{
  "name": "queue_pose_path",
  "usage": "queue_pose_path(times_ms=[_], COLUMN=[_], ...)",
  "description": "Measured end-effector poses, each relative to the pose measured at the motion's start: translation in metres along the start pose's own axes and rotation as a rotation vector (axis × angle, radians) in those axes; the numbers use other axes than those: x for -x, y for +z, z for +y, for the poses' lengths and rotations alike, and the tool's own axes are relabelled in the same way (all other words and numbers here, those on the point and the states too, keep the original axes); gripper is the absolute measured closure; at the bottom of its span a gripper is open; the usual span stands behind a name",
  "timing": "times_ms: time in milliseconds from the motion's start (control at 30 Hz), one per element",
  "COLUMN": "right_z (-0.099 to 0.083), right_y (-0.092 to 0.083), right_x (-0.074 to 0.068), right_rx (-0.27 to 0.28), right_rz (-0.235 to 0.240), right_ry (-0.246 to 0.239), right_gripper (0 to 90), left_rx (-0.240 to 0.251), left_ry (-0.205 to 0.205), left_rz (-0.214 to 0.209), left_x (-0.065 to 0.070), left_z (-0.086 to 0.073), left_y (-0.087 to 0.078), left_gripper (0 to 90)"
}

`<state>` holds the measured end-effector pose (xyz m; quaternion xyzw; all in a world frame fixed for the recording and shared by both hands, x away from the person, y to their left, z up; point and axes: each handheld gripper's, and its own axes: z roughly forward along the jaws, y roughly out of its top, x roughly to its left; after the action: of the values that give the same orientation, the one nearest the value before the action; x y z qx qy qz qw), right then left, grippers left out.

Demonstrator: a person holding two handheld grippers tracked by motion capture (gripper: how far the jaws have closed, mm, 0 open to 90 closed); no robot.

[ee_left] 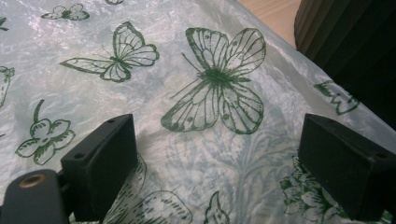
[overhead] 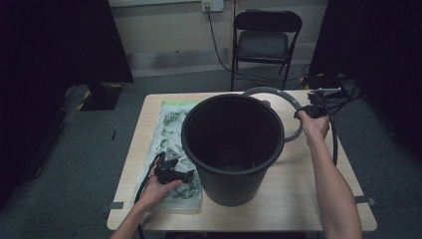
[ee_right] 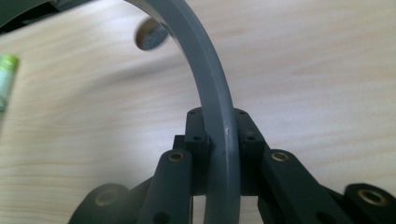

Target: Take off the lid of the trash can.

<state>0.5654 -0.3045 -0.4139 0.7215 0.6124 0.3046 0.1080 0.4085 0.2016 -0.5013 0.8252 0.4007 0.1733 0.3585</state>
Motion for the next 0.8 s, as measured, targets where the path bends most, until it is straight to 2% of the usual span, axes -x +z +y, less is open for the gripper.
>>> queue_pose_path(times_ms=[133, 233, 333, 400, 467, 533, 633, 800], right_z=[-0.012, -0.018, -0.022, -0.023, -0.025, -0.026, -0.029, -0.033], right_y=[0.012, 0.018, 0.022, 0.024, 0.026, 0.027, 0.032, 0.034], right_x=[0.014, 0.021, 0.026, 0.031, 0.035, 0.037, 0.04, 0.042], right_rx=[-0.012, -0.02, -0.021, -0.024, -0.028, -0.025, -0.032, -0.018], right_rz=[-0.023, -0.049, -0.078, -0.093, -0.109, -0.128, -0.155, -0.155], right_ry=[0.012, -0.001, -0.009, 0.005, 0.01, 0.008, 0.014, -0.004], right_gripper=[79.7, 79.6, 79.3, 79.2, 78.7, 78.4, 77.1, 72.7], left_rx=[0.001, 0.001, -0.001, 0.003, 0.001, 0.006, 0.005, 0.003], left_ry=[0.006, 0.022, 0.015, -0.001, 0.009, -0.001, 0.004, 0.007], left_rz=[-0.002, -0.007, -0.002, 0.003, -0.001, -0.001, 0.003, 0.005], left_x=[-0.001, -0.003, -0.005, -0.006, -0.009, -0.01, -0.012, -0.013], left_z=[0.0, -0.001, -0.002, -0.003, -0.004, -0.005, -0.005, -0.005], left_y=[0.0, -0.001, -0.002, -0.003, -0.004, -0.004, -0.005, -0.005], left_gripper=[11.0, 10.9, 10.9, 10.9, 10.9, 10.9, 10.9, 10.9])
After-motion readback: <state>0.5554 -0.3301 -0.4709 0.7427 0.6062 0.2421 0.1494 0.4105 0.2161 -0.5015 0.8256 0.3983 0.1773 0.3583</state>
